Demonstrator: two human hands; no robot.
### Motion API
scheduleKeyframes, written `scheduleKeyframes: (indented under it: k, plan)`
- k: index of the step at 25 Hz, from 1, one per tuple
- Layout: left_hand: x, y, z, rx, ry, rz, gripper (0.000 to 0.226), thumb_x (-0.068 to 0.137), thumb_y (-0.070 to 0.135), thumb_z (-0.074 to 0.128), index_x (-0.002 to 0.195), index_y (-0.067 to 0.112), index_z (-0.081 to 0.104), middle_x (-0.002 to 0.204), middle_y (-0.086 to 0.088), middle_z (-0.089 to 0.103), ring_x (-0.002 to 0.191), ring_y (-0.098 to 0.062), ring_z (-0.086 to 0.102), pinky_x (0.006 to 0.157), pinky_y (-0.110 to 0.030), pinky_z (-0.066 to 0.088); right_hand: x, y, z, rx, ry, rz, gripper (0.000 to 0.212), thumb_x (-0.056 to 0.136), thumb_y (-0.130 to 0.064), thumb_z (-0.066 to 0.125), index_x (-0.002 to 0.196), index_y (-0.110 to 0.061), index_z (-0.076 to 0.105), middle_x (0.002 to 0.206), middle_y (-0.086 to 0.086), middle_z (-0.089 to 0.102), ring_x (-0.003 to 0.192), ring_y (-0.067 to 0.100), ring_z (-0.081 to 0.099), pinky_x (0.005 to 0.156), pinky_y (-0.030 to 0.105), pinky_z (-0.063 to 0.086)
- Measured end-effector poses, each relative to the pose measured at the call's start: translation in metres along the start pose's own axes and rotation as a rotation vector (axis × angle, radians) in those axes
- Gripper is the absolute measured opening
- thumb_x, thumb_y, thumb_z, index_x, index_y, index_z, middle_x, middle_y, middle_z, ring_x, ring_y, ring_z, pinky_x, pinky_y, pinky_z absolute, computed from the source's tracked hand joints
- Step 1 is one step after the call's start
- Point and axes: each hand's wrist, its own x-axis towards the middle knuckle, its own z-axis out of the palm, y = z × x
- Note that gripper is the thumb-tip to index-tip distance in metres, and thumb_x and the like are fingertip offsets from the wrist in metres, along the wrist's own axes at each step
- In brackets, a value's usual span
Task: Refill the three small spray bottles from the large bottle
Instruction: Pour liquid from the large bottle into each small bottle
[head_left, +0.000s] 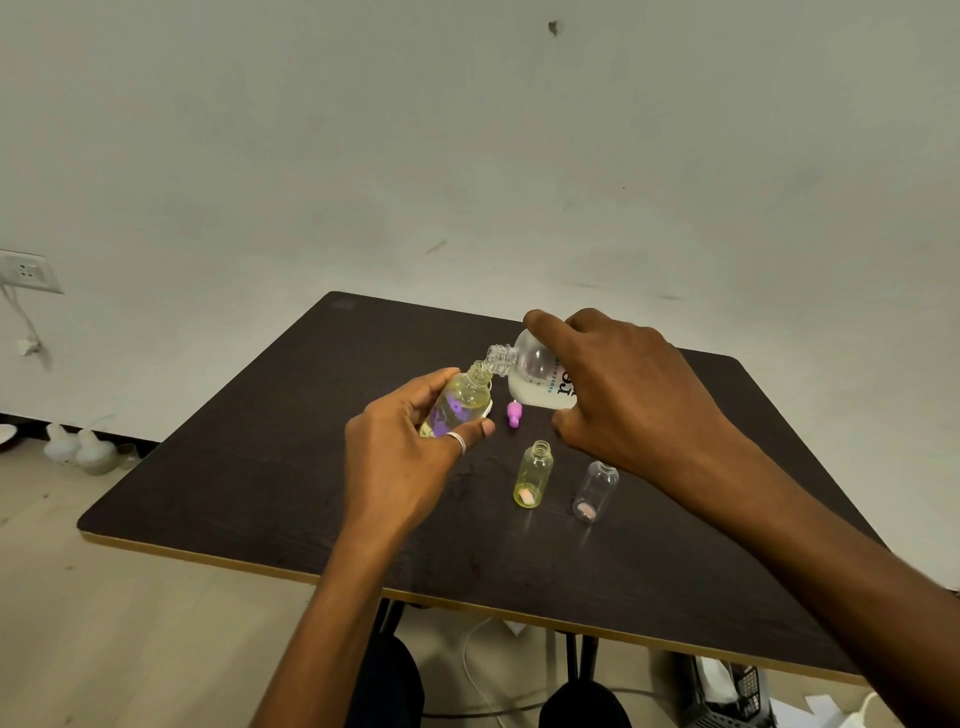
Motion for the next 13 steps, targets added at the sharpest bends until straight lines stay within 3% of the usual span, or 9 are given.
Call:
scheduleKeyframes:
  k: [8,13]
  plan:
    - [0.0007,-0.0015,-0.0006,-0.004,0.007,0.005,0.061,0.07,0.028,0.087,0.127,0.023,0.066,0.113,0.012,0.07,0.098,0.002,0.065,0.082,-0.003,0.048,0.0022,-0.0007,0.0002,0.01,-0.006,-0.009,0.072,0.076,-0.031,0.072,0.138,-0.03,0.035,0.115,0.004,0.058,0.092,0.024,0.059,0.069,0.029,0.042]
    - [0.001,-0.001,-0.001,-0.001,0.007,0.008,0.061,0.07,0.029,0.087,0.127,0.024,0.065,0.109,0.016,0.067,0.094,0.005,0.064,0.08,-0.001,0.047,0.0021,-0.001,-0.0004,0.002,-0.006,-0.009,0.072,0.076,-0.03,0.071,0.138,-0.029,0.035,0.114,0.004,0.058,0.091,0.025,0.06,0.068,0.029,0.042]
